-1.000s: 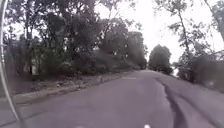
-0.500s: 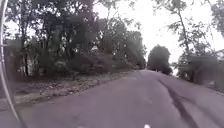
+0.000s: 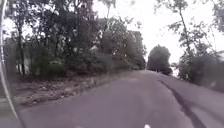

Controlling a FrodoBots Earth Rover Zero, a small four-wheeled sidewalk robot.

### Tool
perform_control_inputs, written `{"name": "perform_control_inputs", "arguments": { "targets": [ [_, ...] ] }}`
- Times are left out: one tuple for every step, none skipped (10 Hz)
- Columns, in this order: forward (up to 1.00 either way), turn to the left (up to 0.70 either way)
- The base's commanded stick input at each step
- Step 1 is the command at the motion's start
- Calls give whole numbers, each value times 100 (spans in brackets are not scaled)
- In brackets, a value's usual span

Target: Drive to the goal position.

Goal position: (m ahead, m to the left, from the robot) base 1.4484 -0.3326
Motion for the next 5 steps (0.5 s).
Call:
{"name": "perform_control_inputs", "arguments": {
  "targets": [
    [70,-35],
    [70,-31],
    [70,-22],
    [70,-14],
    [70,-5]
  ]
}}
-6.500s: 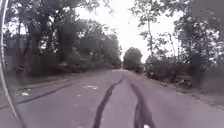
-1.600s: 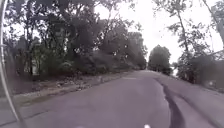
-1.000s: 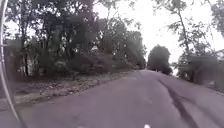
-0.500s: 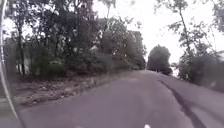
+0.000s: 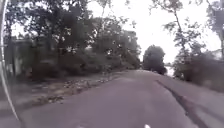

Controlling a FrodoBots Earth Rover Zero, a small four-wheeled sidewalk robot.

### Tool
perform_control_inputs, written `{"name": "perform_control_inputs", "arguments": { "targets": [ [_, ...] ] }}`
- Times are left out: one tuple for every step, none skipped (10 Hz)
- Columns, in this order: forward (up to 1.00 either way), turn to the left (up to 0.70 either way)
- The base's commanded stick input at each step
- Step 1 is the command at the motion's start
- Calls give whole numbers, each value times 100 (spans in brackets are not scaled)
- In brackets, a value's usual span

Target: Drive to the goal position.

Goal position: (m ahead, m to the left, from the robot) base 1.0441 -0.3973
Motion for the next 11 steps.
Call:
{"name": "perform_control_inputs", "arguments": {
  "targets": [
    [70,0],
    [70,0],
    [70,0],
    [70,0],
    [70,0],
    [70,0],
    [70,0],
    [70,0],
    [70,0],
    [70,0],
    [70,0]
  ]
}}
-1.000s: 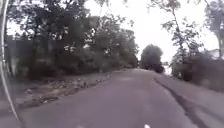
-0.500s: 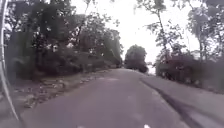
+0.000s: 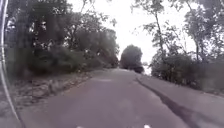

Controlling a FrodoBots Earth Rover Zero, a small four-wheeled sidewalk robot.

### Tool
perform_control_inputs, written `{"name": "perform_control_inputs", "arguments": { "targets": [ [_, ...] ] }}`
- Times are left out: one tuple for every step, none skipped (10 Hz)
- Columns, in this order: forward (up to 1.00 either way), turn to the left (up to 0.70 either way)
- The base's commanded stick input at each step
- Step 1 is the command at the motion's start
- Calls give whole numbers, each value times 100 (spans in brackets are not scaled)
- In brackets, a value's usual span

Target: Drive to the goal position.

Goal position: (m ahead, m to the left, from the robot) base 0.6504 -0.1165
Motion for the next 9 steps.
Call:
{"name": "perform_control_inputs", "arguments": {
  "targets": [
    [70,0],
    [70,0],
    [70,0],
    [70,0],
    [70,0],
    [70,0],
    [70,0],
    [70,0],
    [70,0]
  ]
}}
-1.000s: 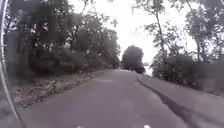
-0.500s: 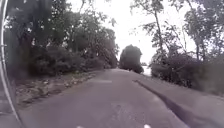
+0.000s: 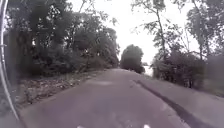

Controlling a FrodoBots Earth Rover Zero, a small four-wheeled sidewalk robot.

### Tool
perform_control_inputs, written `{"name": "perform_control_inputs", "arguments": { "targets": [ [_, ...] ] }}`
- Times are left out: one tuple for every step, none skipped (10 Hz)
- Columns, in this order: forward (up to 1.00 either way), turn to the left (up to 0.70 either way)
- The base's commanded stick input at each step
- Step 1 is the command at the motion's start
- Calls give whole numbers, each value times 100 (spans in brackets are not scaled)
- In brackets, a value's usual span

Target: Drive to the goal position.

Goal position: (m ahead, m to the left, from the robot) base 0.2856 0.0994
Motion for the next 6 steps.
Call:
{"name": "perform_control_inputs", "arguments": {
  "targets": [
    [70,0],
    [70,0],
    [70,0],
    [70,0],
    [70,0],
    [70,0]
  ]
}}
